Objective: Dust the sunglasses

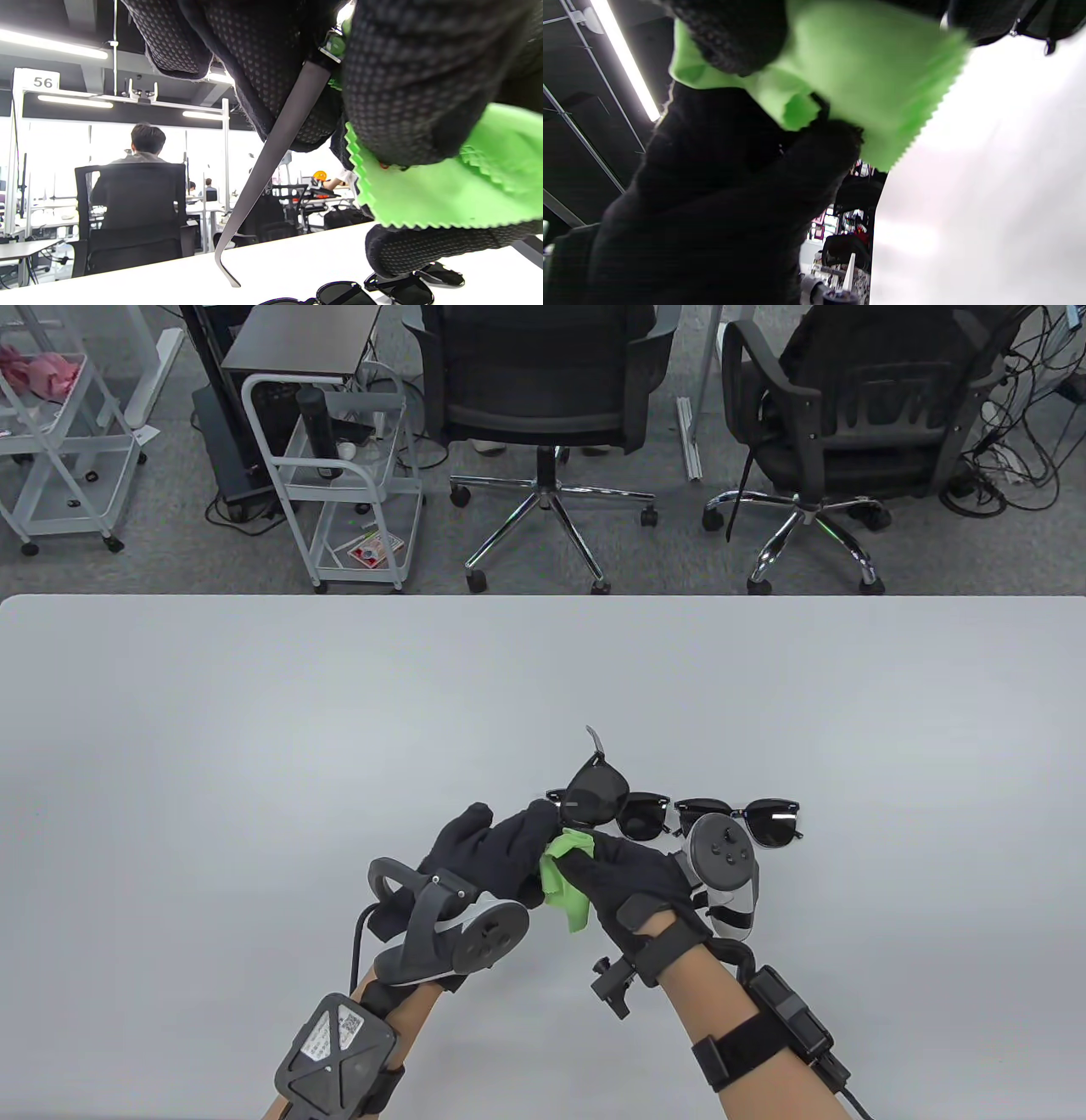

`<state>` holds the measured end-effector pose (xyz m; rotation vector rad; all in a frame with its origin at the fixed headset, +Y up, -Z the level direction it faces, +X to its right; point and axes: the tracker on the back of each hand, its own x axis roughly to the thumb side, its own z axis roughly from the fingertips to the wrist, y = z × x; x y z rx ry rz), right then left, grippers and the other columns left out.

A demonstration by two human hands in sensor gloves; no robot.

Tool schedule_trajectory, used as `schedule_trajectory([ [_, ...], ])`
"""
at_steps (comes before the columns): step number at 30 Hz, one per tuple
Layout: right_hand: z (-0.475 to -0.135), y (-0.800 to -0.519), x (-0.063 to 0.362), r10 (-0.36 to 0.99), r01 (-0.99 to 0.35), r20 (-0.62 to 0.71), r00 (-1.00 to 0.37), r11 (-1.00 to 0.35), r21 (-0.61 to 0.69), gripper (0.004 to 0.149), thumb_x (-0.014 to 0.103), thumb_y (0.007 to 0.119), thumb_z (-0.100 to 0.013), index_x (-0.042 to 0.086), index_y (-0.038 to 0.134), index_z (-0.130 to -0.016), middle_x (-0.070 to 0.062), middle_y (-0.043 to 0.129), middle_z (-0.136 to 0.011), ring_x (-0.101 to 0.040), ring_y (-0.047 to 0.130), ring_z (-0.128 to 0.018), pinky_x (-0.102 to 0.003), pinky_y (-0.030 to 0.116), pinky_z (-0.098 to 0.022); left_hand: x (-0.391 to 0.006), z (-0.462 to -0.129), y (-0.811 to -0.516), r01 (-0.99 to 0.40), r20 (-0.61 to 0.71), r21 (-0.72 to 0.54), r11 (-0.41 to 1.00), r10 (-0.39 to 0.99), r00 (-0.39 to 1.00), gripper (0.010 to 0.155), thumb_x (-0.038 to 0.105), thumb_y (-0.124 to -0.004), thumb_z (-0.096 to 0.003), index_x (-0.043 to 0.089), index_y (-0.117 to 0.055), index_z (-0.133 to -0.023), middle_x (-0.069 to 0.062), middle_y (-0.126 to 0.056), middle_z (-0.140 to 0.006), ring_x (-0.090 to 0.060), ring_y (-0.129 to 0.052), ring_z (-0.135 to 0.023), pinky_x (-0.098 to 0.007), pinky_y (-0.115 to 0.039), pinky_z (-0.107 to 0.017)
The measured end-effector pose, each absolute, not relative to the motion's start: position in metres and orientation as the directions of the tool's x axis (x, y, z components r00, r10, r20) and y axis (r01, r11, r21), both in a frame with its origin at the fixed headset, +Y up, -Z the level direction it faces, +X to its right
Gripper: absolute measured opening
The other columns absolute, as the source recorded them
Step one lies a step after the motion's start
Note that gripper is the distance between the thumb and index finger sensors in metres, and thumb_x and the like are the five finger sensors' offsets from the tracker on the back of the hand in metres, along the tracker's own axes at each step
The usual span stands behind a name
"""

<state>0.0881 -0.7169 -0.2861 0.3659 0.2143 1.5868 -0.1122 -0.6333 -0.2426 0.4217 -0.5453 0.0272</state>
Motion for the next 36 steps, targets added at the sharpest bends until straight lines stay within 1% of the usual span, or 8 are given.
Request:
schedule_trajectory([
  [3, -0.287, -0.721, 0.089, 0.997, -0.919, 0.067, -0.029, -0.053, 0.390, 0.046, 0.032, 0.086, -0.042, 0.011, 0.087, -0.084, -0.008, 0.098, -0.078, -0.034, 0.100, -0.068, -0.066, 0.066, -0.058, -0.111, -0.243, -0.635, -0.114, 0.511, 0.379, 0.918, -0.105, 0.853, 0.094, 0.053, -0.102, -0.0179, 0.028, -0.065, -0.101, 0.013, -0.091, -0.089, 0.008, -0.111, -0.056, -0.036, -0.079, -0.071],
  [7, -0.286, -0.711, 0.090, 0.973, -0.934, 0.163, -0.166, -0.208, 0.290, 0.044, 0.038, 0.094, -0.037, 0.014, 0.093, -0.075, -0.003, 0.104, -0.067, -0.027, 0.106, -0.058, -0.063, 0.070, -0.058, -0.109, -0.242, -0.635, -0.124, 0.509, 0.391, 0.912, -0.102, 0.855, 0.095, 0.055, -0.102, -0.0180, 0.027, -0.065, -0.101, 0.012, -0.091, -0.090, 0.007, -0.111, -0.056, -0.037, -0.079, -0.071],
  [11, -0.282, -0.711, 0.088, 0.970, -0.950, 0.184, -0.159, -0.201, 0.237, 0.044, 0.045, 0.089, -0.042, 0.013, 0.096, -0.072, -0.003, 0.106, -0.063, -0.027, 0.107, -0.054, -0.062, 0.071, -0.058, -0.110, -0.241, -0.636, -0.150, 0.487, 0.402, 0.903, -0.072, 0.870, 0.098, 0.060, -0.101, -0.0158, 0.027, -0.065, -0.101, 0.011, -0.091, -0.090, 0.007, -0.110, -0.054, -0.038, -0.078, -0.071],
  [15, -0.278, -0.705, 0.079, 0.964, -0.934, 0.224, -0.141, -0.205, 0.294, 0.048, 0.042, 0.081, -0.047, 0.009, 0.090, -0.080, -0.008, 0.102, -0.073, -0.033, 0.103, -0.064, -0.065, 0.068, -0.059, -0.109, -0.238, -0.633, -0.134, 0.435, 0.461, 0.877, -0.091, 0.896, 0.101, 0.069, -0.097, -0.0144, 0.030, -0.064, -0.102, 0.011, -0.088, -0.092, -0.001, -0.108, -0.058, -0.043, -0.074, -0.072],
  [19, -0.278, -0.700, 0.076, 0.957, -0.904, 0.255, -0.141, -0.230, 0.361, 0.056, 0.039, 0.075, -0.050, 0.003, 0.077, -0.092, -0.018, 0.090, -0.089, -0.044, 0.094, -0.076, -0.069, 0.063, -0.059, -0.112, -0.241, -0.633, -0.103, 0.397, 0.462, 0.881, -0.101, 0.912, 0.097, 0.065, -0.099, -0.0195, 0.031, -0.062, -0.103, 0.011, -0.084, -0.096, -0.005, -0.107, -0.068, -0.046, -0.072, -0.072],
  [26, -0.280, -0.674, 0.101, 0.847, -0.872, 0.423, -0.323, -0.440, 0.214, 0.053, 0.038, 0.078, -0.047, 0.005, 0.083, -0.089, -0.016, 0.095, -0.085, -0.041, 0.098, -0.072, -0.068, 0.066, -0.058, -0.138, -0.262, -0.639, -0.096, 0.295, 0.355, 0.930, -0.014, 0.955, 0.093, 0.056, -0.097, -0.0268, 0.030, -0.050, -0.103, 0.006, -0.069, -0.104, -0.020, -0.100, -0.089, -0.049, -0.071, -0.073],
  [31, -0.284, -0.664, 0.125, 0.867, -0.934, 0.433, -0.247, -0.331, 0.132, 0.050, 0.037, 0.080, -0.047, 0.008, 0.085, -0.087, -0.014, 0.097, -0.085, -0.039, 0.099, -0.072, -0.067, 0.066, -0.059, -0.151, -0.271, -0.643, -0.116, 0.266, 0.293, 0.949, 0.036, 0.963, 0.092, 0.051, -0.097, -0.0287, 0.032, -0.046, -0.103, 0.005, -0.063, -0.107, -0.024, -0.092, -0.096, -0.050, -0.067, -0.074],
  [36, -0.278, -0.651, 0.151, 0.849, -0.964, 0.459, -0.263, -0.253, -0.085, 0.051, 0.040, 0.079, -0.048, 0.010, 0.083, -0.090, -0.012, 0.095, -0.087, -0.038, 0.097, -0.075, -0.066, 0.066, -0.060, -0.157, -0.277, -0.648, -0.062, 0.281, 0.257, 0.964, -0.013, 0.960, 0.091, 0.045, -0.097, -0.0295, 0.039, -0.043, -0.102, 0.013, -0.057, -0.109, -0.025, -0.081, -0.104, -0.051, -0.063, -0.076],
])
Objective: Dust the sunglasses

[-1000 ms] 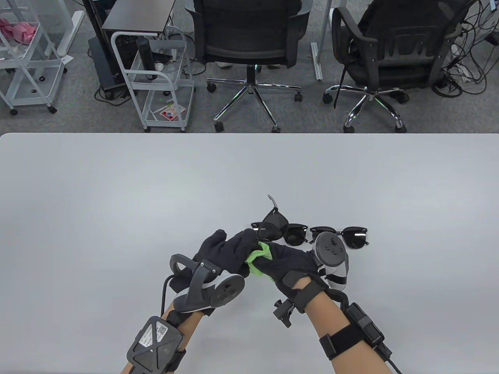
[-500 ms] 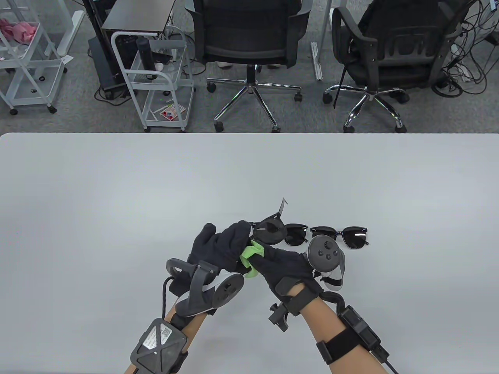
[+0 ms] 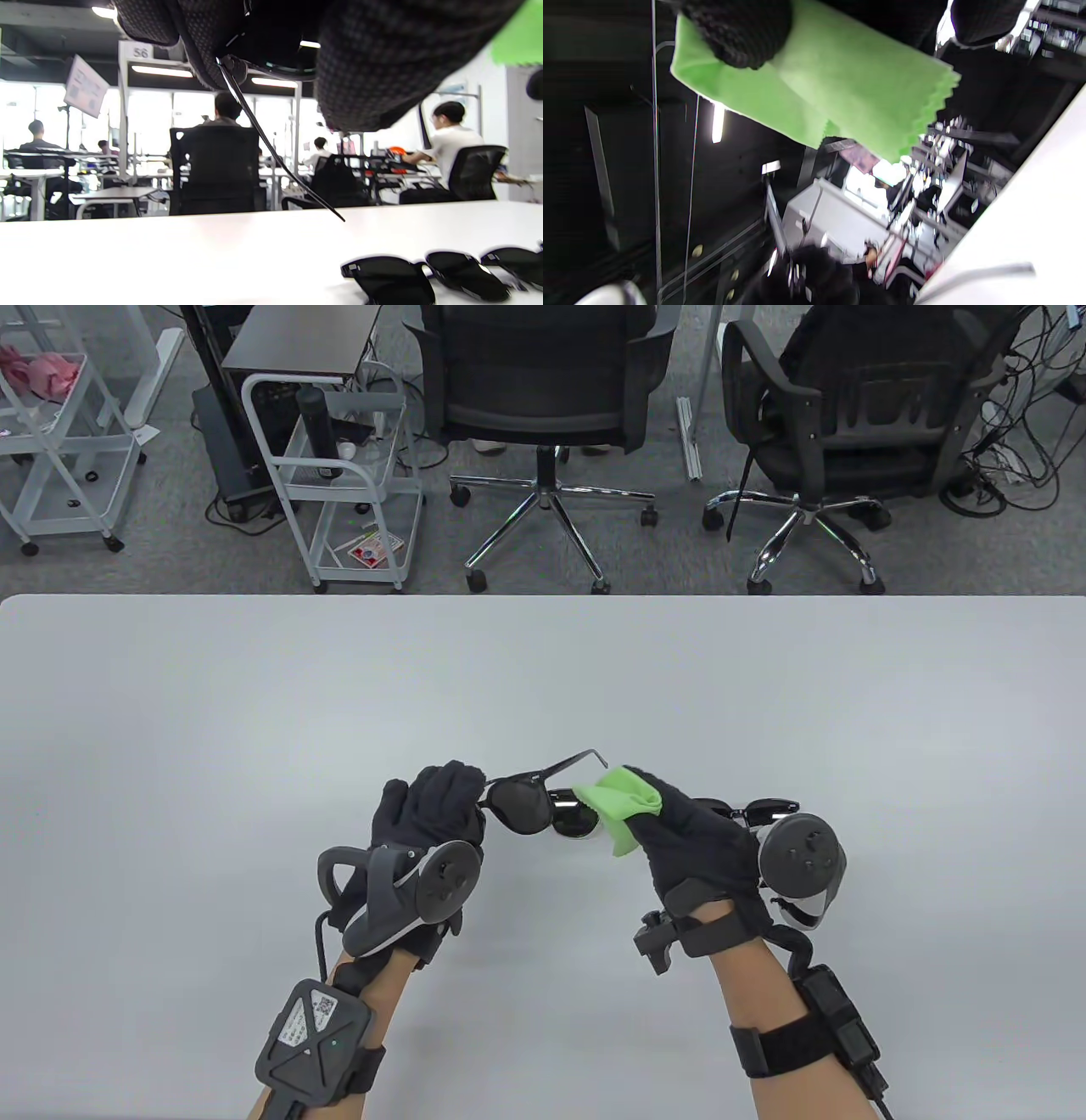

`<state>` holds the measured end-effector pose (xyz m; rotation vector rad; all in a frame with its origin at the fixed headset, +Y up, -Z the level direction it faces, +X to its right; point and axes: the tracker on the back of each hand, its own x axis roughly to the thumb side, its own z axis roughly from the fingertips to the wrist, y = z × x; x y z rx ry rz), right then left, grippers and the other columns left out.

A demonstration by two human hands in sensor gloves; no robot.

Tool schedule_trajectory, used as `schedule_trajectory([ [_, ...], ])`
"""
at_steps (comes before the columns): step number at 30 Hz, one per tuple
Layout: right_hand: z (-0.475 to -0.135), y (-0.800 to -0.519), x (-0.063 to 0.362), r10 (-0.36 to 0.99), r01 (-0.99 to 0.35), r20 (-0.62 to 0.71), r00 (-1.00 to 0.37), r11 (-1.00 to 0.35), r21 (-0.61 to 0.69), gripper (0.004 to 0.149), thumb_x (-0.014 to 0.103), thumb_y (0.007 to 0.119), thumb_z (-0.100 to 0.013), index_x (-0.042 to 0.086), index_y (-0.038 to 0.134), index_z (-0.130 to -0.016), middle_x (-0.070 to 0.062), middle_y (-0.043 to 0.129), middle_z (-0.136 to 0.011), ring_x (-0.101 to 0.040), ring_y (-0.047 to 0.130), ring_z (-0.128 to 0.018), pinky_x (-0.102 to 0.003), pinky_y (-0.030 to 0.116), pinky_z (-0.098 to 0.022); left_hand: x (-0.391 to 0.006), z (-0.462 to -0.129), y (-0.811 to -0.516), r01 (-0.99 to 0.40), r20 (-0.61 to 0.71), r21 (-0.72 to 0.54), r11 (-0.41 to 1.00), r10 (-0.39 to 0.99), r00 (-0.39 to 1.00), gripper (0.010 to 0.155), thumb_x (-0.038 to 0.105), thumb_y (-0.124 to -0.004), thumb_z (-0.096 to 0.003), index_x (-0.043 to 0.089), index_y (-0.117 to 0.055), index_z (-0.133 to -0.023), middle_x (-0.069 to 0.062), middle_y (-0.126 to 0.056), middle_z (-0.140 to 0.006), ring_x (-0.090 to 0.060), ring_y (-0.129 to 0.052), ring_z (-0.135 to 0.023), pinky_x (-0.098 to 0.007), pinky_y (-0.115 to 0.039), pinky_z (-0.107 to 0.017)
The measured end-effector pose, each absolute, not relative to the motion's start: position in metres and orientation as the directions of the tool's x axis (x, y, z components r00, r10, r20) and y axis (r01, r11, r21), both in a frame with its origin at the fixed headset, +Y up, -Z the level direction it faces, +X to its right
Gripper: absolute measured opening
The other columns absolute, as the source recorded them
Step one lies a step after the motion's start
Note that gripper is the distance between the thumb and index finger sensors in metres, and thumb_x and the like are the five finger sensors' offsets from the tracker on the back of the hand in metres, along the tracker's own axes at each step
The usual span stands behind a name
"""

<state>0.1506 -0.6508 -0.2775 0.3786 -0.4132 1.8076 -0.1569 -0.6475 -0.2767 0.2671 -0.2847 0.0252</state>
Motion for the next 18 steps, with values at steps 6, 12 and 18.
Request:
schedule_trajectory([
  [6, -0.276, -0.646, 0.150, 0.770, -0.920, 0.515, -0.378, -0.375, -0.114, 0.053, 0.042, 0.078, -0.048, 0.013, 0.080, -0.093, -0.010, 0.091, -0.093, -0.039, 0.093, -0.081, -0.067, 0.064, -0.061, -0.157, -0.279, -0.653, -0.070, 0.417, 0.181, 0.981, -0.012, 0.909, 0.089, 0.040, -0.098, -0.0297, 0.051, -0.040, -0.096, 0.024, -0.050, -0.111, -0.020, -0.066, -0.110, -0.047, -0.059, -0.080],
  [12, -0.281, -0.647, 0.120, 0.774, -0.829, 0.567, -0.282, -0.494, 0.262, 0.058, 0.042, 0.077, -0.048, 0.009, 0.075, -0.096, -0.015, 0.085, -0.098, -0.048, 0.082, -0.089, -0.075, 0.053, -0.062, -0.155, -0.276, -0.650, -0.055, 0.436, 0.229, 0.972, -0.052, 0.899, 0.089, 0.041, -0.098, -0.0286, 0.053, -0.041, -0.095, 0.026, -0.051, -0.110, -0.017, -0.068, -0.109, -0.045, -0.060, -0.080],
  [18, -0.281, -0.647, 0.115, 0.780, -0.779, 0.564, -0.271, -0.522, 0.347, 0.058, 0.043, 0.079, -0.047, 0.010, 0.079, -0.095, -0.013, 0.091, -0.093, -0.044, 0.090, -0.083, -0.075, 0.054, -0.061, -0.149, -0.271, -0.646, -0.030, 0.468, 0.256, 0.966, -0.097, 0.878, 0.089, 0.042, -0.099, -0.0275, 0.054, -0.042, -0.095, 0.026, -0.054, -0.109, -0.015, -0.072, -0.109, -0.043, -0.061, -0.080],
])
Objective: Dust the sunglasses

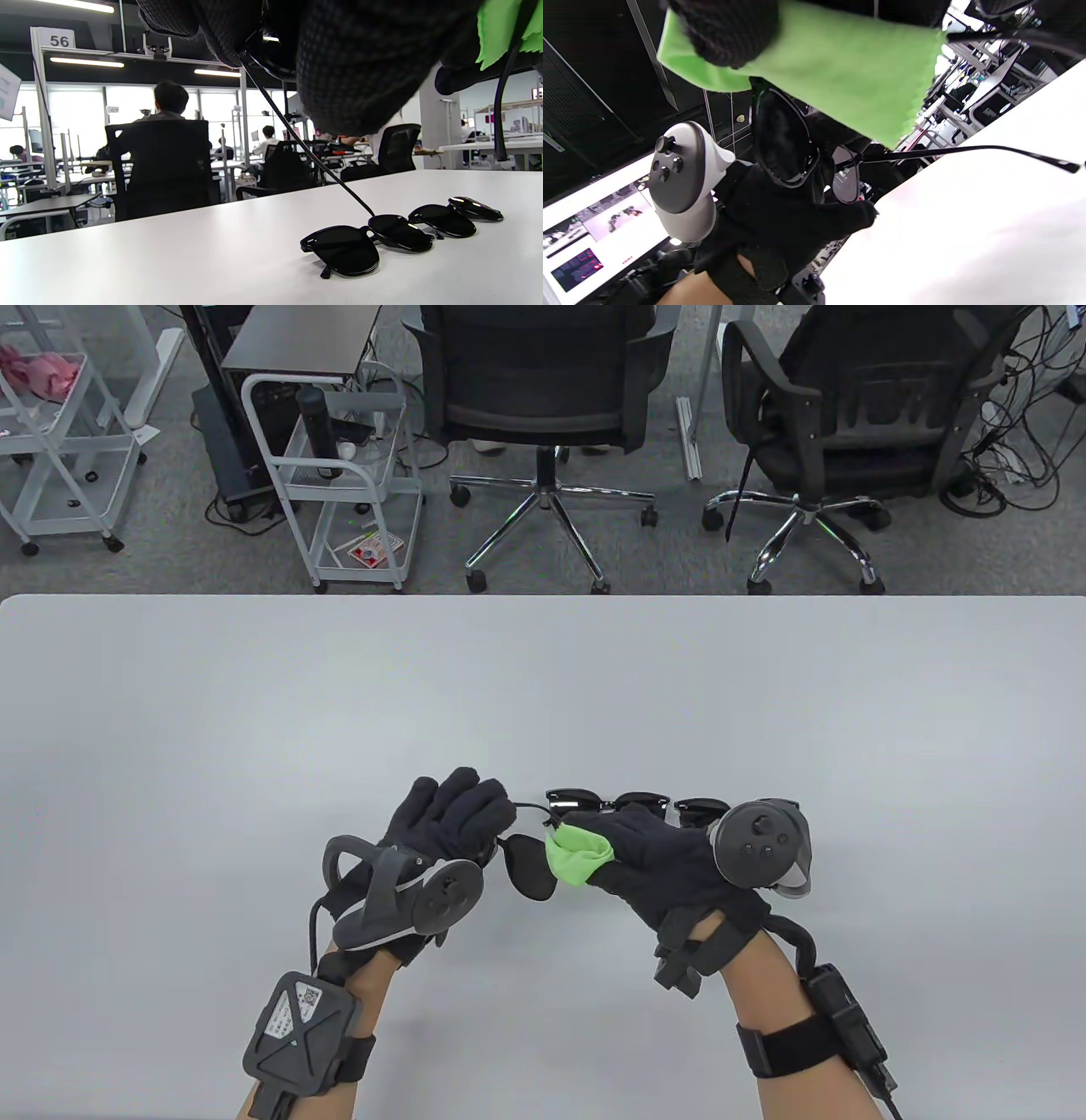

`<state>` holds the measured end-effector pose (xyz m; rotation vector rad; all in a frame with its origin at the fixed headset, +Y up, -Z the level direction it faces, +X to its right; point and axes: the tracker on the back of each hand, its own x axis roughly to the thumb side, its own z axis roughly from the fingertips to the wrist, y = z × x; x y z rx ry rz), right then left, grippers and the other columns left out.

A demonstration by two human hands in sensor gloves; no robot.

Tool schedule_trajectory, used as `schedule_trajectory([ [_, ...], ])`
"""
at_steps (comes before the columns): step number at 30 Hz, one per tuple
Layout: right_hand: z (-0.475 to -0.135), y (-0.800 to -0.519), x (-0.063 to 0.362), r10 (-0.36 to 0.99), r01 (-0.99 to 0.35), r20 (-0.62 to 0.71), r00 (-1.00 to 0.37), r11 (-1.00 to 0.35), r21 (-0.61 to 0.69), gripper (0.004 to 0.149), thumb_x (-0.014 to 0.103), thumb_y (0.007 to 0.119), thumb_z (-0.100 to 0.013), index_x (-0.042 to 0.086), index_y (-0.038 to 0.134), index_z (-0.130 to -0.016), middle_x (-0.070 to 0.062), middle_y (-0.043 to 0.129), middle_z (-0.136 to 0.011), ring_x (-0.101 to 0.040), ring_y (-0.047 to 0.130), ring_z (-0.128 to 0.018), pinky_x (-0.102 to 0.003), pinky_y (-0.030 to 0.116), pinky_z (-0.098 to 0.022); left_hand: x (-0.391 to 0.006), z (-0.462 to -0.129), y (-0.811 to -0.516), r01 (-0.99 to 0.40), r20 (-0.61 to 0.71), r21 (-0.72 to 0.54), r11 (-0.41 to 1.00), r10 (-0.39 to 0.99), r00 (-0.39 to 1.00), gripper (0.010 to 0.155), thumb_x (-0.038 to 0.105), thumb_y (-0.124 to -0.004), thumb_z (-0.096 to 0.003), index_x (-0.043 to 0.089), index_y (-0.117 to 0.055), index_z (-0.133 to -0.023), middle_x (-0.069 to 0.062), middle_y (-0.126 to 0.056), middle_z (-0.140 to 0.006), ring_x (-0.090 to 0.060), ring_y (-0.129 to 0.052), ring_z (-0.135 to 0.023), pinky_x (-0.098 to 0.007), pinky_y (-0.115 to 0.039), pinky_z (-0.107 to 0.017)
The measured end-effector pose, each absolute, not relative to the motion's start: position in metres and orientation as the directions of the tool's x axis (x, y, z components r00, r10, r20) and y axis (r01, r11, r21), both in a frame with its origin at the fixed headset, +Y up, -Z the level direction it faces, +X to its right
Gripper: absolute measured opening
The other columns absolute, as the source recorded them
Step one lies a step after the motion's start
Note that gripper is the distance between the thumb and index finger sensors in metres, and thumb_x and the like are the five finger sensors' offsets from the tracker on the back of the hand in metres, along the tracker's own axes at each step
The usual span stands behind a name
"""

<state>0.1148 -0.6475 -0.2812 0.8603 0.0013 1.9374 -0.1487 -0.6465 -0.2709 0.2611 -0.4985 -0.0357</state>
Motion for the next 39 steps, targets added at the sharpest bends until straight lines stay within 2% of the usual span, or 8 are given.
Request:
schedule_trajectory([
  [4, -0.282, -0.647, 0.112, 0.808, -0.740, 0.542, -0.233, -0.509, 0.440, 0.054, 0.042, 0.082, -0.046, 0.009, 0.084, -0.090, -0.011, 0.097, -0.084, -0.038, 0.096, -0.073, -0.074, 0.056, -0.061, -0.144, -0.268, -0.646, 0.007, 0.474, 0.284, 0.959, -0.147, 0.868, 0.088, 0.042, -0.099, -0.0268, 0.054, -0.043, -0.094, 0.026, -0.056, -0.108, -0.013, -0.076, -0.108, -0.042, -0.062, -0.080],
  [10, -0.282, -0.648, 0.106, 0.796, -0.715, 0.557, -0.234, -0.530, 0.456, 0.047, 0.038, 0.088, -0.041, 0.009, 0.092, -0.077, -0.007, 0.104, -0.066, -0.032, 0.102, -0.058, -0.072, 0.062, -0.060, -0.133, -0.263, -0.649, 0.091, 0.472, 0.343, 0.935, -0.255, 0.844, 0.088, 0.046, -0.100, -0.0249, 0.054, -0.046, -0.094, 0.026, -0.059, -0.107, -0.010, -0.082, -0.105, -0.043, -0.060, -0.081],
  [13, -0.282, -0.646, 0.108, 0.798, -0.727, 0.560, -0.221, -0.518, 0.451, 0.047, 0.037, 0.087, -0.041, 0.008, 0.092, -0.077, -0.007, 0.102, -0.065, -0.032, 0.100, -0.057, -0.072, 0.061, -0.060, -0.132, -0.260, -0.647, 0.023, 0.497, 0.315, 0.949, -0.186, 0.847, 0.088, 0.055, -0.097, -0.0237, 0.051, -0.048, -0.097, 0.025, -0.060, -0.109, -0.011, -0.081, -0.106, -0.048, -0.056, -0.081],
  [17, -0.282, -0.647, 0.105, 0.755, -0.713, 0.585, -0.297, -0.583, 0.389, 0.047, 0.037, 0.085, -0.041, 0.007, 0.091, -0.076, -0.008, 0.101, -0.063, -0.031, 0.099, -0.055, -0.071, 0.061, -0.060, -0.122, -0.249, -0.641, -0.225, 0.605, 0.192, 0.955, 0.066, 0.794, 0.097, 0.067, -0.093, -0.0178, 0.046, -0.048, -0.101, 0.019, -0.060, -0.111, -0.013, -0.079, -0.107, -0.054, -0.052, -0.082],
  [18, -0.282, -0.648, 0.104, 0.754, -0.709, 0.583, -0.303, -0.587, 0.391, 0.047, 0.037, 0.085, -0.041, 0.007, 0.091, -0.076, -0.007, 0.101, -0.063, -0.031, 0.099, -0.055, -0.072, 0.061, -0.060, -0.119, -0.247, -0.640, -0.244, 0.616, 0.189, 0.951, 0.079, 0.784, 0.096, 0.068, -0.093, -0.0176, 0.045, -0.050, -0.101, 0.018, -0.063, -0.109, -0.011, -0.083, -0.104, -0.053, -0.053, -0.082],
  [22, -0.281, -0.649, 0.102, 0.733, -0.703, 0.584, -0.349, -0.617, 0.353, 0.047, 0.037, 0.085, -0.041, 0.006, 0.090, -0.076, -0.008, 0.100, -0.062, -0.031, 0.099, -0.054, -0.071, 0.061, -0.060, -0.112, -0.240, -0.636, -0.170, 0.585, 0.370, 0.914, -0.087, 0.806, 0.090, 0.071, -0.093, -0.0171, 0.044, -0.061, -0.097, 0.019, -0.078, -0.100, -0.004, -0.097, -0.091, -0.050, -0.063, -0.080],
  [33, -0.294, -0.656, 0.132, 0.719, -0.713, 0.509, -0.473, -0.652, 0.258, 0.047, 0.038, 0.085, -0.041, 0.006, 0.092, -0.074, -0.008, 0.102, -0.059, -0.031, 0.101, -0.050, -0.069, 0.064, -0.059, -0.142, -0.258, -0.635, -0.231, 0.508, 0.324, 0.917, 0.037, 0.861, 0.088, 0.069, -0.096, -0.0175, 0.047, -0.062, -0.096, 0.022, -0.078, -0.100, -0.001, -0.096, -0.094, -0.050, -0.063, -0.080],
  [39, -0.301, -0.665, 0.148, 0.782, -0.775, 0.443, -0.439, -0.579, 0.253, 0.046, 0.037, 0.085, -0.041, 0.006, 0.093, -0.074, -0.008, 0.103, -0.058, -0.031, 0.102, -0.050, -0.069, 0.064, -0.059, -0.154, -0.266, -0.637, -0.257, 0.472, 0.310, 0.915, 0.087, 0.877, 0.088, 0.068, -0.095, -0.0185, 0.048, -0.061, -0.097, 0.021, -0.077, -0.102, -0.002, -0.095, -0.095, -0.049, -0.062, -0.081],
])
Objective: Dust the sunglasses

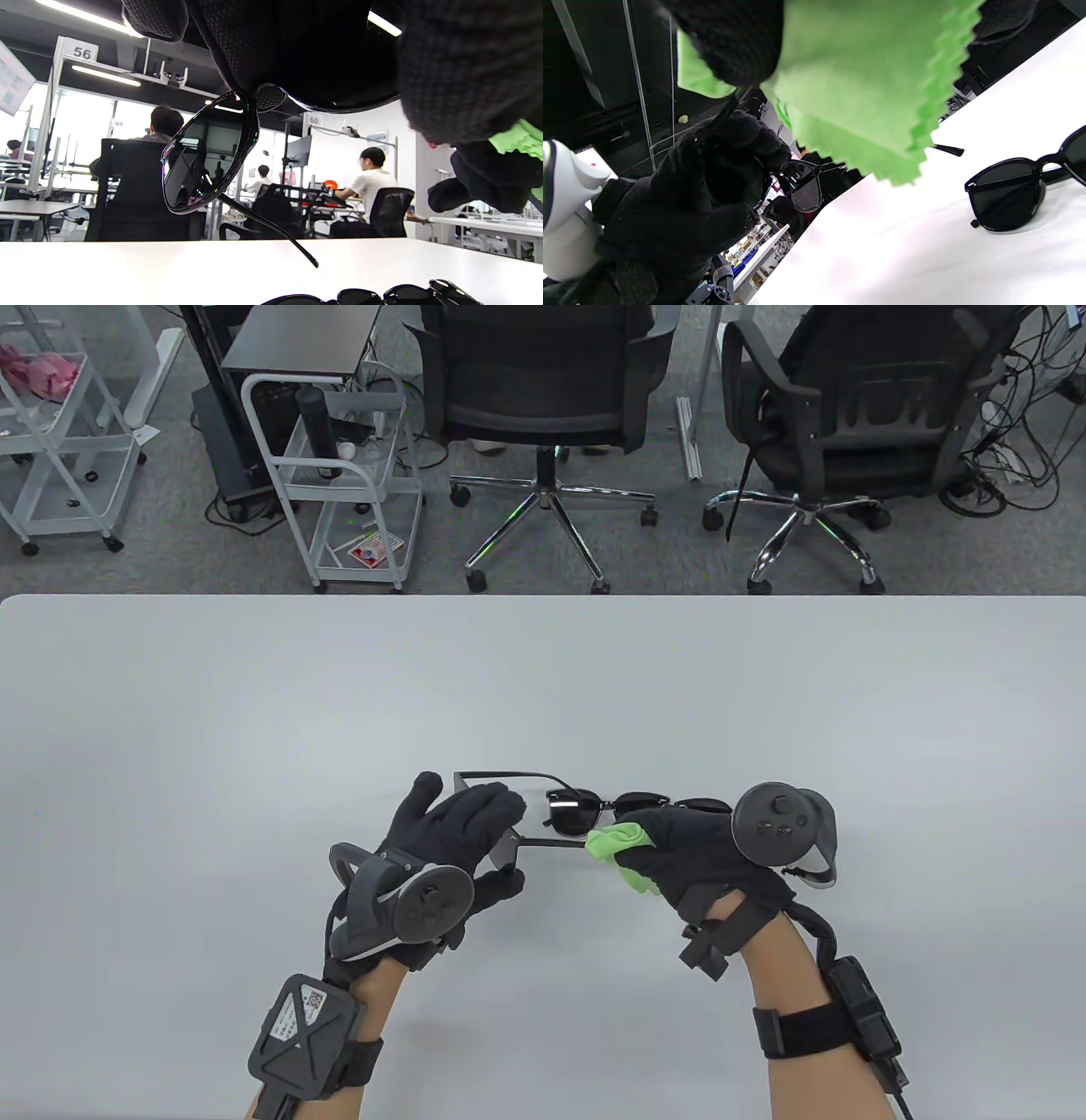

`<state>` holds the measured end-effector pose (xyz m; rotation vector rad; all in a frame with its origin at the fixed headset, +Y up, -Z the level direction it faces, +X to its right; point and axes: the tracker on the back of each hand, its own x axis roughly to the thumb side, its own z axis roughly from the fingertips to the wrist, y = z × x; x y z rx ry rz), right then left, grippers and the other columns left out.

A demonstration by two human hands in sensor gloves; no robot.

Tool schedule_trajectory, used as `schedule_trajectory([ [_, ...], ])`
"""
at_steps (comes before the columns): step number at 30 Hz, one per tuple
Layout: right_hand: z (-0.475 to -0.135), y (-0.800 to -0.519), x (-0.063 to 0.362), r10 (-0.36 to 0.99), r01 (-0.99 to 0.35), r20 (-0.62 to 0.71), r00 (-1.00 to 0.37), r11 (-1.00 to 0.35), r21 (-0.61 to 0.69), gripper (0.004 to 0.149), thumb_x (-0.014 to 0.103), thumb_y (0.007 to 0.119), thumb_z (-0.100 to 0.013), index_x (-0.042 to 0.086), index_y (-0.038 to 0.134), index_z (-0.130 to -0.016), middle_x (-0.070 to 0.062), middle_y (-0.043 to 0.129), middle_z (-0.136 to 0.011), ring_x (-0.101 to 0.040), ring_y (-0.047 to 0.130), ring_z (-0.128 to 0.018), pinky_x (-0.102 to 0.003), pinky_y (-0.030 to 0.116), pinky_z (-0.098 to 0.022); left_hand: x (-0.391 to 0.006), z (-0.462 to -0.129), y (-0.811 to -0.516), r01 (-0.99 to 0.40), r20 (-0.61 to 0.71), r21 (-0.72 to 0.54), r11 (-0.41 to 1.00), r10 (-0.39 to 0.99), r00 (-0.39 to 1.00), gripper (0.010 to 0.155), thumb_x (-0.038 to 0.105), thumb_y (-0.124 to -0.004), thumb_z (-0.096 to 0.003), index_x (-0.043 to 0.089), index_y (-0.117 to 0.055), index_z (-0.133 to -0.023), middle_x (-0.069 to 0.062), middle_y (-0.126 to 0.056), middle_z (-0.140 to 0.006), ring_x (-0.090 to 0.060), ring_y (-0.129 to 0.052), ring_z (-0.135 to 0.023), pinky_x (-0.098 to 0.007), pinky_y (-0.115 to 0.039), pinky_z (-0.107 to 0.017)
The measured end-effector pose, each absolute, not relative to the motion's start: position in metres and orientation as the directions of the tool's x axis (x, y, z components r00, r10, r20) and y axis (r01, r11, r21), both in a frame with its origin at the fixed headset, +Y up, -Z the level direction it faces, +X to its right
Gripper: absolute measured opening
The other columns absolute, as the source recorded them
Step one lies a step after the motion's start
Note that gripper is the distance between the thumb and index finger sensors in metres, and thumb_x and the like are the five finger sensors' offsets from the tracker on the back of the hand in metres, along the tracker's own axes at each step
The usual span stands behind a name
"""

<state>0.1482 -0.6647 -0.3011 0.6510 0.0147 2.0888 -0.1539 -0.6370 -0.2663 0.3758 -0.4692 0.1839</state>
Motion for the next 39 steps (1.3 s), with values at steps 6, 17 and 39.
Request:
schedule_trajectory([
  [6, -0.301, -0.668, 0.151, 0.814, -0.816, 0.403, -0.418, -0.532, 0.227, 0.046, 0.037, 0.086, -0.041, 0.005, 0.093, -0.074, -0.009, 0.103, -0.058, -0.032, 0.102, -0.050, -0.069, 0.065, -0.058, -0.153, -0.265, -0.637, -0.262, 0.471, 0.317, 0.911, 0.088, 0.878, 0.087, 0.066, -0.095, -0.0199, 0.045, -0.063, -0.098, 0.017, -0.080, -0.102, -0.006, -0.098, -0.094, -0.048, -0.064, -0.080],
  [17, -0.290, -0.658, 0.117, 0.737, -0.720, 0.510, -0.443, -0.632, 0.287, 0.045, 0.036, 0.085, -0.041, 0.006, 0.093, -0.075, -0.009, 0.102, -0.061, -0.033, 0.101, -0.053, -0.070, 0.063, -0.059, -0.120, -0.245, -0.634, -0.124, 0.536, 0.401, 0.908, -0.123, 0.835, 0.087, 0.064, -0.097, -0.0200, 0.042, -0.065, -0.098, 0.015, -0.082, -0.101, -0.010, -0.099, -0.093, -0.048, -0.065, -0.079],
  [39, -0.296, -0.665, 0.134, 0.756, -0.752, 0.471, -0.455, -0.610, 0.252, 0.045, 0.036, 0.085, -0.041, 0.006, 0.093, -0.074, -0.008, 0.102, -0.058, -0.031, 0.101, -0.050, -0.069, 0.064, -0.059, -0.141, -0.260, -0.637, -0.166, 0.469, 0.363, 0.917, -0.026, 0.883, 0.086, 0.066, -0.098, -0.0180, 0.047, -0.065, -0.095, 0.019, -0.079, -0.101, -0.004, -0.098, -0.093, -0.043, -0.068, -0.078],
])
